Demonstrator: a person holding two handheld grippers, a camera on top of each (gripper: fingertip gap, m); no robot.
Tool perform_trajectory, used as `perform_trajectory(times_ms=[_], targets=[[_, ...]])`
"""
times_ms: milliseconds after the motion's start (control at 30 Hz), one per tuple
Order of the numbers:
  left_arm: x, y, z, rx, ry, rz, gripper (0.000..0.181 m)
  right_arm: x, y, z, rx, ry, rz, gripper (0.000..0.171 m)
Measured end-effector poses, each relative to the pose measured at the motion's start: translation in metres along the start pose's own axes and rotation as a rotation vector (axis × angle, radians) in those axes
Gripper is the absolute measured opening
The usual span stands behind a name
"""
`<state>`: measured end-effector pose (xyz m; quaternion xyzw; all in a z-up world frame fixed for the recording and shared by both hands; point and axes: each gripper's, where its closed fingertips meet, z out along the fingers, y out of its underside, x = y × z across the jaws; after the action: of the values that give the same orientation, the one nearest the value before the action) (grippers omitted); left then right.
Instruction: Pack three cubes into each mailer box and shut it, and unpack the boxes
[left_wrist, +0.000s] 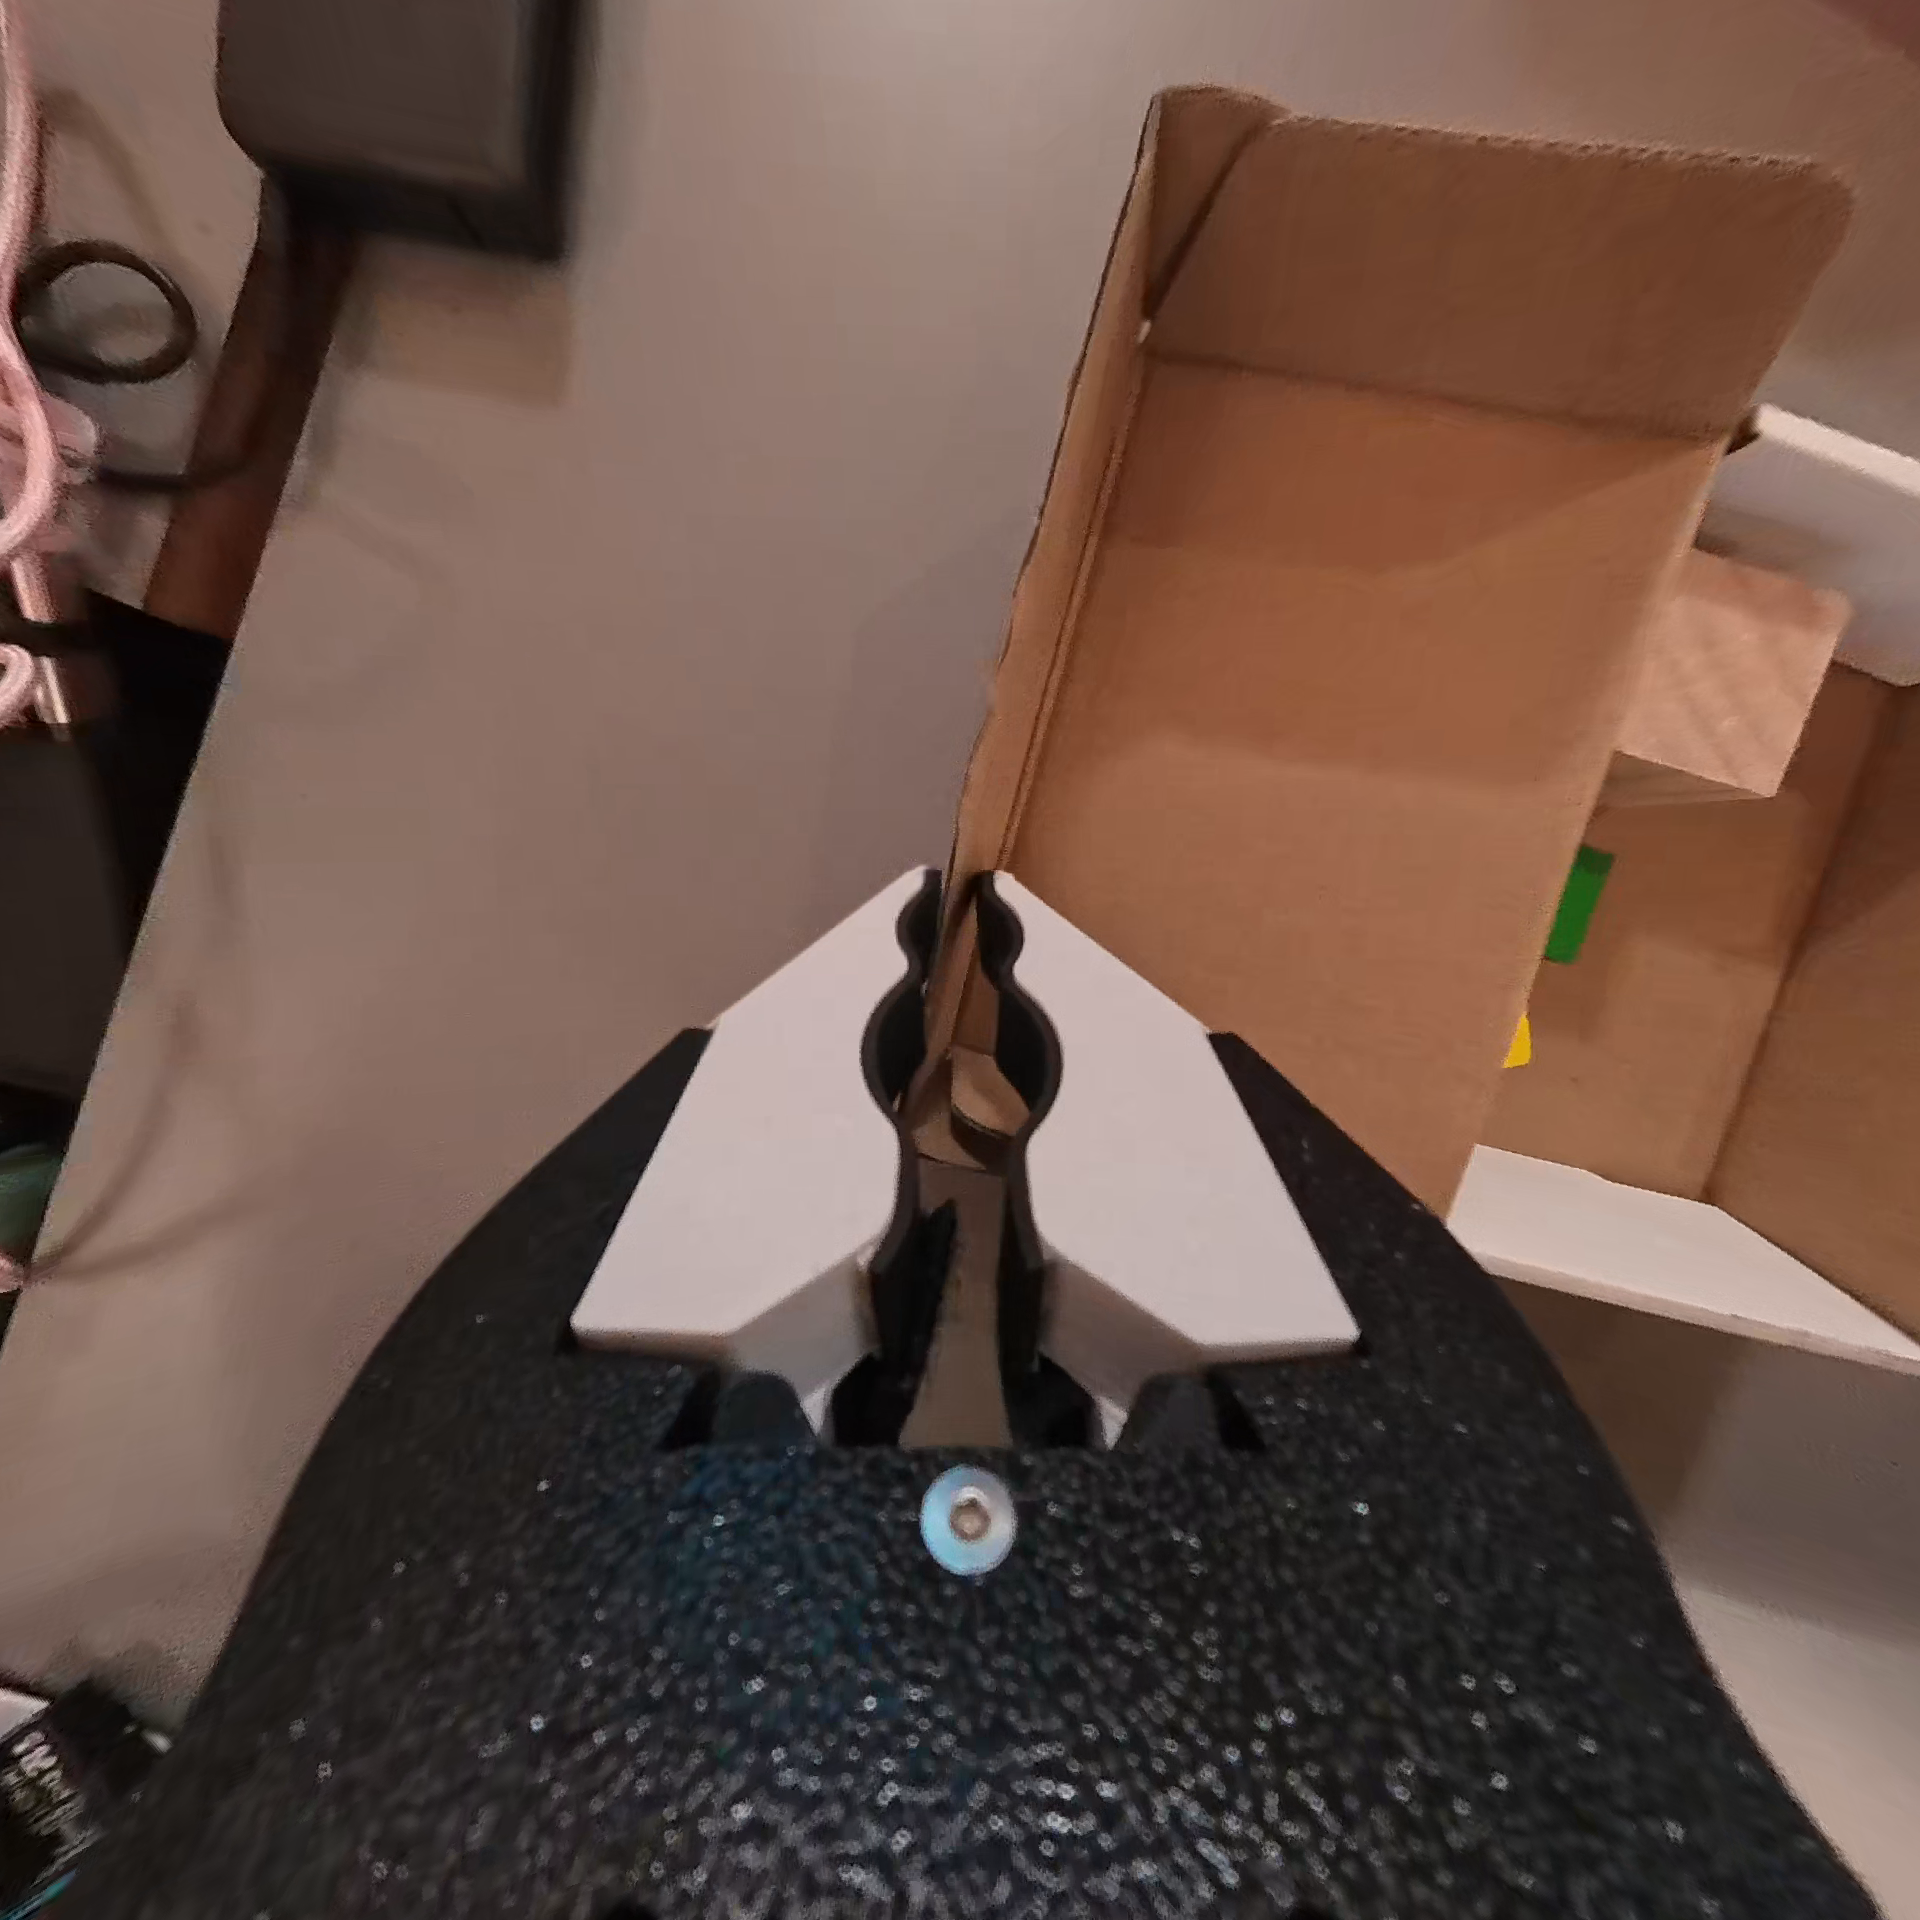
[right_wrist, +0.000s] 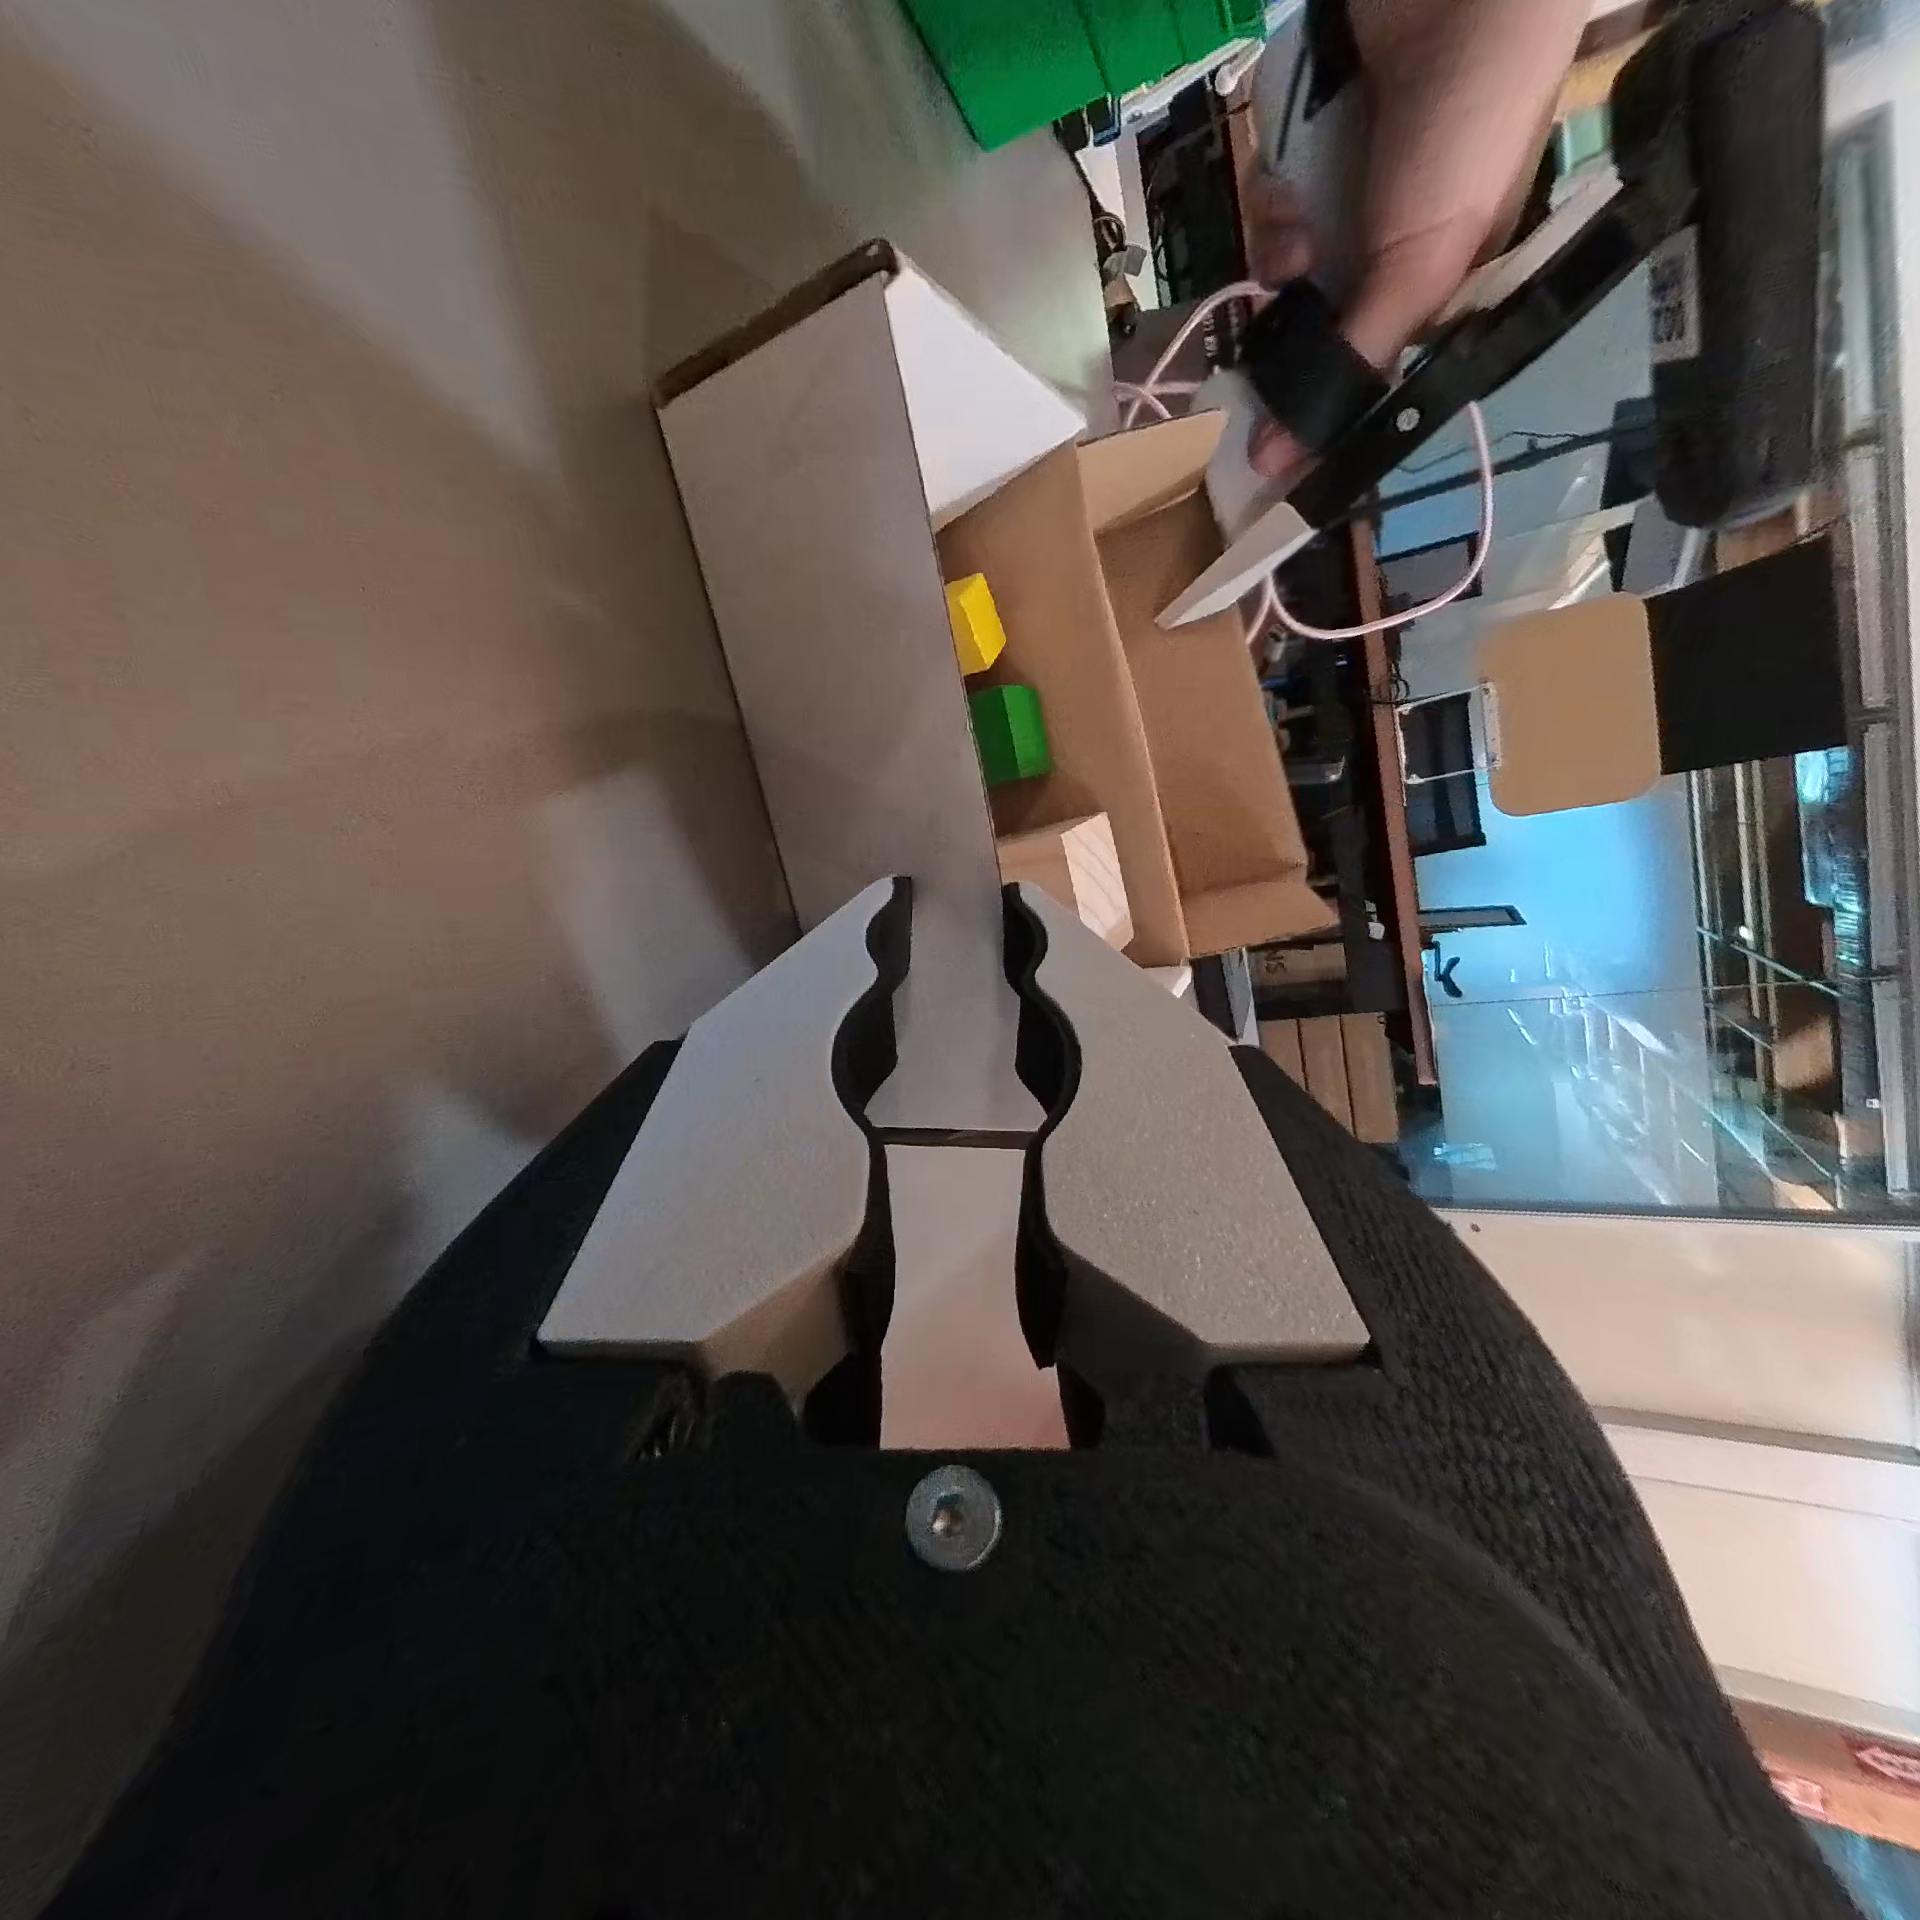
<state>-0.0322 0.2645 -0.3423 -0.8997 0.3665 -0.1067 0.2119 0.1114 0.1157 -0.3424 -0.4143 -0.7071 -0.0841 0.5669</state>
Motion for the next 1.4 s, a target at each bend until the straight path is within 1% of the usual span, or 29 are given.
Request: perform_trajectory(times_ms=[33,100,133,167,300,333,400,433,467,567,667,733,767,800,867,900,967,1000,1067,1100,1167,1267,1300,1333,1400], targets=[[0.000,-0.001,-0.001,0.008,0.008,-0.009,0.004,0.000,0.000,0.000,0.002,-0.001,0.003,0.016],[-0.001,-0.005,-0.005,0.034,0.001,-0.030,0.005,0.000,0.000,0.000,-0.001,-0.002,0.011,0.016],[-0.004,-0.010,-0.008,0.073,-0.023,-0.053,0.008,0.000,0.000,0.000,-0.001,-0.002,0.016,0.016],[-0.007,-0.016,-0.014,0.118,-0.048,-0.068,0.020,0.000,0.000,0.000,0.000,-0.003,0.026,0.016],[-0.022,-0.028,-0.053,0.241,-0.187,-0.121,0.126,0.001,0.000,0.002,-0.015,0.014,0.032,0.017],[-0.023,-0.031,-0.067,0.298,-0.239,-0.121,0.137,0.002,0.000,0.003,-0.020,0.022,0.026,0.017],[-0.019,-0.035,-0.096,0.426,-0.341,-0.127,0.147,0.003,0.000,0.003,-0.017,0.027,0.038,0.016],[-0.012,-0.035,-0.110,0.496,-0.376,-0.141,0.149,0.003,0.000,0.003,-0.010,0.024,0.052,0.016],[0.000,-0.034,-0.121,0.579,-0.391,-0.154,0.148,0.003,0.000,0.002,-0.004,0.021,0.064,0.016],[0.046,-0.021,-0.131,0.777,-0.375,-0.154,0.143,0.003,0.000,0.002,0.017,0.013,0.083,0.016],[0.087,-0.006,-0.127,0.954,-0.327,-0.130,0.137,0.004,0.001,-0.001,0.056,-0.001,0.104,0.015],[0.114,0.002,-0.118,1.028,-0.231,-0.095,0.139,0.006,0.007,-0.004,0.074,-0.012,0.116,0.016],[0.123,0.006,-0.111,1.038,-0.199,-0.068,0.139,0.007,0.011,-0.006,0.074,-0.017,0.125,0.016],[0.131,0.010,-0.100,1.016,-0.164,-0.035,0.142,0.009,0.017,-0.007,0.076,-0.017,0.134,0.016],[0.145,0.014,-0.073,0.920,-0.071,0.004,0.156,0.012,0.029,-0.012,0.080,-0.015,0.125,0.017],[0.149,0.016,-0.060,0.872,-0.031,-0.005,0.159,0.015,0.035,-0.016,0.081,-0.004,0.117,0.017],[0.156,0.018,-0.037,0.806,0.007,-0.027,0.160,0.019,0.044,-0.026,0.103,0.005,0.135,0.022],[0.160,0.020,-0.026,0.760,0.011,-0.021,0.160,0.025,0.049,-0.032,0.110,0.024,0.177,0.025],[0.162,0.023,-0.009,0.687,-0.034,-0.012,0.160,0.049,0.054,-0.049,0.136,0.133,0.300,0.021],[0.162,0.023,-0.005,0.671,-0.064,-0.028,0.160,0.063,0.057,-0.056,0.134,0.189,0.384,0.021],[0.159,0.025,-0.002,0.645,-0.149,-0.106,0.158,0.077,0.056,-0.057,0.140,0.203,0.596,0.024],[0.168,0.023,0.002,0.622,-0.225,-0.059,0.158,0.076,0.045,-0.031,0.082,0.038,0.828,0.040],[0.169,0.023,0.006,0.596,-0.251,-0.036,0.159,0.077,0.040,-0.022,0.074,-0.006,0.864,0.043],[0.168,0.024,0.010,0.570,-0.270,-0.023,0.159,0.080,0.036,-0.013,0.058,-0.034,0.895,0.043],[0.169,0.024,0.015,0.536,-0.276,-0.010,0.154,0.076,0.036,0.007,-0.037,-0.140,0.931,0.046]])
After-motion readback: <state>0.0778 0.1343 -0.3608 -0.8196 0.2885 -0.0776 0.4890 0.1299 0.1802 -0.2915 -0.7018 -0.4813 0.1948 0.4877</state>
